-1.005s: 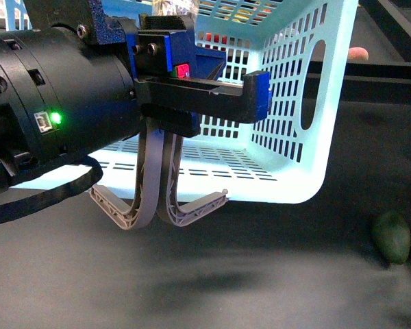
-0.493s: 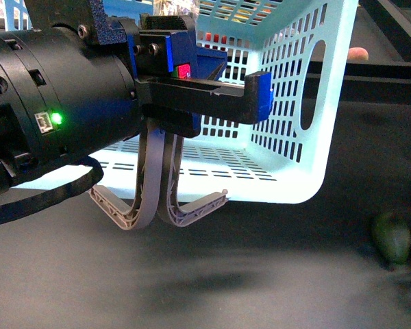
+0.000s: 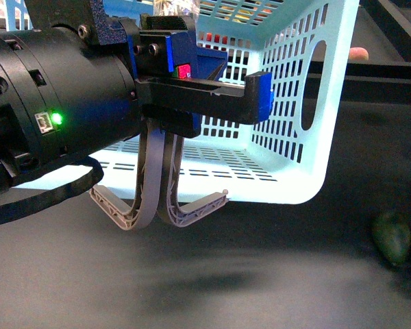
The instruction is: Pick mango with right arm and hold basket with left
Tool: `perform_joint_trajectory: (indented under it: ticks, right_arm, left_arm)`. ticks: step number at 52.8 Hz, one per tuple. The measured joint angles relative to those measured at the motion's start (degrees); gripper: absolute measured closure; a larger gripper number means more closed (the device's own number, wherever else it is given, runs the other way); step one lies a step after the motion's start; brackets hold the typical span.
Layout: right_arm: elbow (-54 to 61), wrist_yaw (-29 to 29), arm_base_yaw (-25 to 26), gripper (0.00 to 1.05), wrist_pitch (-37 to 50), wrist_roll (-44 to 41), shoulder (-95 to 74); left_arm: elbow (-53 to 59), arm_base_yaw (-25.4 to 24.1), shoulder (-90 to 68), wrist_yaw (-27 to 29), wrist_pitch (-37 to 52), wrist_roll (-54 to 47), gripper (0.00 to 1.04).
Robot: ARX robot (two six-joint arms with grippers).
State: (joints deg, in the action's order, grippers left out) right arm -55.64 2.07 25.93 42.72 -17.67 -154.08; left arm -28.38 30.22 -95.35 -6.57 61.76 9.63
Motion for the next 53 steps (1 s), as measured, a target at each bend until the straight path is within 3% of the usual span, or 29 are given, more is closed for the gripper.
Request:
perform_joint_trajectory:
  ticks: [7, 13, 38, 53]
  right_arm:
    - [0.3, 0.2, 0.0, 0.38, 0.0, 0.1, -0.1]
    - [0.9, 1.1, 0.4, 0.45, 0.7, 0.3, 0.1]
    - [13.3, 9.1, 0.0, 0.46, 2.8, 5.0, 16.4]
    - [26.3, 16.4, -8.9, 0.47, -4.0, 14.5, 45.3]
  left_arm:
    - [0.0, 0.0, 0.0, 0.0, 0.0, 0.0, 0.97]
    - [0.0, 0.0, 0.0, 0.0, 0.0, 0.0, 0.97]
    - [0.0, 0.0, 0.0, 0.0, 0.0, 0.0, 0.97]
    - [0.0, 0.0, 0.0, 0.0, 0.0, 0.0, 0.97]
